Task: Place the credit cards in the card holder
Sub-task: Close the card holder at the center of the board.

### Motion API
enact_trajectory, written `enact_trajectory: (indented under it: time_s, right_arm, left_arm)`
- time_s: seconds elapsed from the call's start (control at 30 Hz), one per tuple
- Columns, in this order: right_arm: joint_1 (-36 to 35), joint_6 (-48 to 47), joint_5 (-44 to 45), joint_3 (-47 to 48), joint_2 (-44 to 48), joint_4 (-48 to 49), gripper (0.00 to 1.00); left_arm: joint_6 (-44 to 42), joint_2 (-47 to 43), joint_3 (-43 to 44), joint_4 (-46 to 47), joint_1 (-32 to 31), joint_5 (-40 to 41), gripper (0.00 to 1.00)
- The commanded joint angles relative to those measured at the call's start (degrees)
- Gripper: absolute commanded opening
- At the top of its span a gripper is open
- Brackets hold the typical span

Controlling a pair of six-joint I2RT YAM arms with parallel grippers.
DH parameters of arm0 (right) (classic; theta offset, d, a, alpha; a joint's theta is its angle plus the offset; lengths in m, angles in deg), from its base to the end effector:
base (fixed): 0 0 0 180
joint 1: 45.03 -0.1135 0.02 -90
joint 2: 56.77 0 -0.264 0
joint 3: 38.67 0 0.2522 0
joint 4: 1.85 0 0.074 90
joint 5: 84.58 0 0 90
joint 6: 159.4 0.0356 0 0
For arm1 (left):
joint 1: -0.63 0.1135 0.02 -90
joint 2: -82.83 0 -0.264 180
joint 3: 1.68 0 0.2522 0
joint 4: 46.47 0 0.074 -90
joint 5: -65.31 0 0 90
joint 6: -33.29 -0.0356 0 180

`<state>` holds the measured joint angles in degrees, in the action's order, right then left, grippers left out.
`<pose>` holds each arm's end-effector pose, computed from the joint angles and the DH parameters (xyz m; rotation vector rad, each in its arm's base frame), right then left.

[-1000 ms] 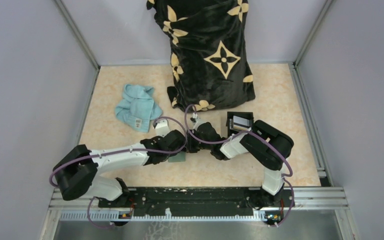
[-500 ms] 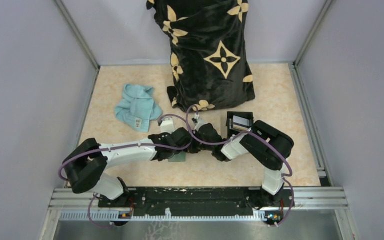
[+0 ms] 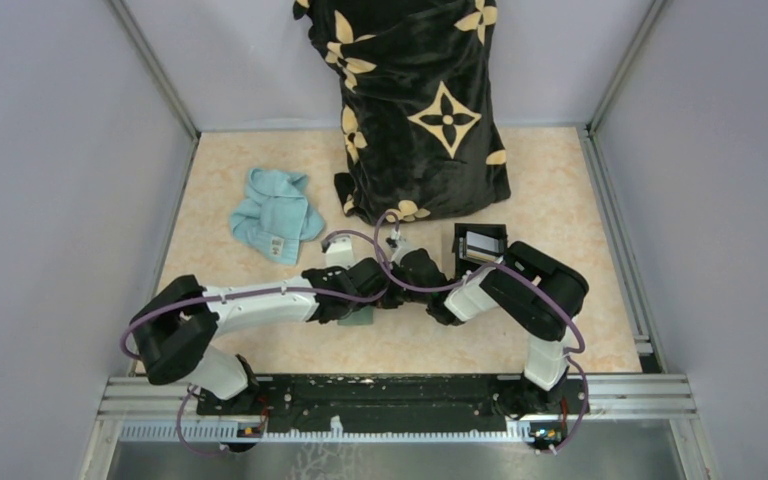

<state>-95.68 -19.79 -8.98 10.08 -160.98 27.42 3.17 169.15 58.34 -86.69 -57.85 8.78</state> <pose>0.1993 0.2570 0.1138 -0.2007 2.2861 1.2785 0.1581 -0.2203 0.1701 -0.1821 2.4361 -0.0595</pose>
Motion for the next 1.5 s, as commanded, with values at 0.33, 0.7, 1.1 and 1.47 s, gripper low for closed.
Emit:
enact_trajectory:
  time_s: [0.33, 0.7, 1.1, 1.47]
  right_arm:
    - [0.2, -0.5, 0.1, -1.1, 0.5, -1.1, 0.07]
    - [0.1, -0.4, -0.4, -1.2, 0.4, -0.6, 0.07]
    - [0.1, -0.5, -0.6, -1.6, 0.3, -0.3, 0.07]
    - [0.1, -0.8, -0.8, -1.2, 0.3, -0.8, 0.07]
  left_arm:
    - [1.3, -3.2, -0.5, -4.6, -2.5, -2.9, 0.12]
    - [3.7, -1.3, 1.2, -6.8, -2.7, -0.3, 0.14]
    - [5.4, 1.3, 4.6, -9.2, -2.8, 3.0, 0.14]
    - [4.6, 3.2, 5.6, -8.5, -2.9, 1.7, 0.13]
